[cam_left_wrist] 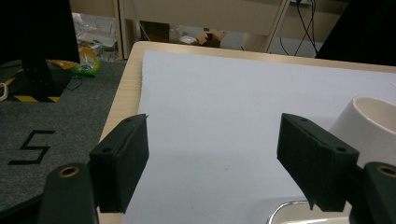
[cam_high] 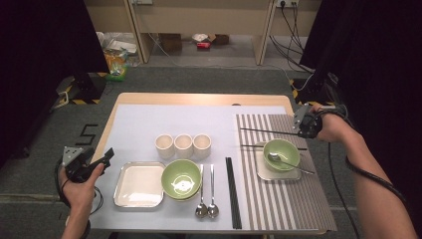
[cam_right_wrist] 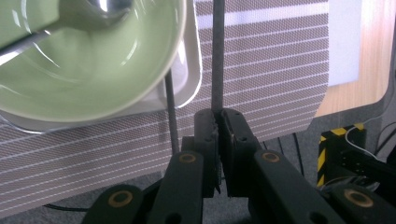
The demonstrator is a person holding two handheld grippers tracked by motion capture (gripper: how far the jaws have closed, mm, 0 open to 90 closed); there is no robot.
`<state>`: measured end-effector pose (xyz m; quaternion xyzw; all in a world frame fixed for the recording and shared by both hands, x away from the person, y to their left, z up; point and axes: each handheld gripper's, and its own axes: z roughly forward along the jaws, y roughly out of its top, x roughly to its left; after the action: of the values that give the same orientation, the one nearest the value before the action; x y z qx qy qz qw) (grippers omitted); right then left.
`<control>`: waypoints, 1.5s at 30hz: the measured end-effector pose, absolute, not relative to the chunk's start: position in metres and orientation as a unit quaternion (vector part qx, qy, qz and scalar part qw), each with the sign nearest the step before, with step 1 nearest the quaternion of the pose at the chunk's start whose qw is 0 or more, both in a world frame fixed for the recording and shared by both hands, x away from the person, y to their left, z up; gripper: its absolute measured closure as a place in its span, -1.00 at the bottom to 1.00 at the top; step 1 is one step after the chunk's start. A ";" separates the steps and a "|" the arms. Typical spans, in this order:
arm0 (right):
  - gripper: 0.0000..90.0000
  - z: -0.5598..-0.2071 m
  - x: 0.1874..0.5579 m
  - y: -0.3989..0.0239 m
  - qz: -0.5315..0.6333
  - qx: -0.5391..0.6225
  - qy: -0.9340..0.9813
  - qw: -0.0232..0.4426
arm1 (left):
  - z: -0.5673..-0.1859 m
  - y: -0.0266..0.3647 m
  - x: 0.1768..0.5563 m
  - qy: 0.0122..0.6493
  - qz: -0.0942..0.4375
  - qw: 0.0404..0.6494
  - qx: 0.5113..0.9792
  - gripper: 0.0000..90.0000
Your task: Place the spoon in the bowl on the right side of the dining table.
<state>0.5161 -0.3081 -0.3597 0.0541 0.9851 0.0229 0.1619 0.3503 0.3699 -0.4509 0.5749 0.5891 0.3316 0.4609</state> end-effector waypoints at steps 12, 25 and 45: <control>0.90 -0.373 0.524 -0.307 0.023 0.024 0.988 0.149 | -0.451 0.371 0.349 0.591 0.334 0.458 0.574 -0.46; 0.90 -0.385 0.527 -0.307 0.016 0.008 0.991 0.136 | -0.452 0.372 0.347 0.593 0.336 0.457 0.572 -0.46; 0.90 -0.400 0.530 -0.309 0.013 0.004 0.993 0.116 | -0.453 0.371 0.348 0.594 0.335 0.453 0.574 -0.46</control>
<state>0.5297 -0.3091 -0.4004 0.0043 0.9931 0.0134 0.1164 0.3475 0.3711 -0.4533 0.5741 0.5939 0.3352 0.4532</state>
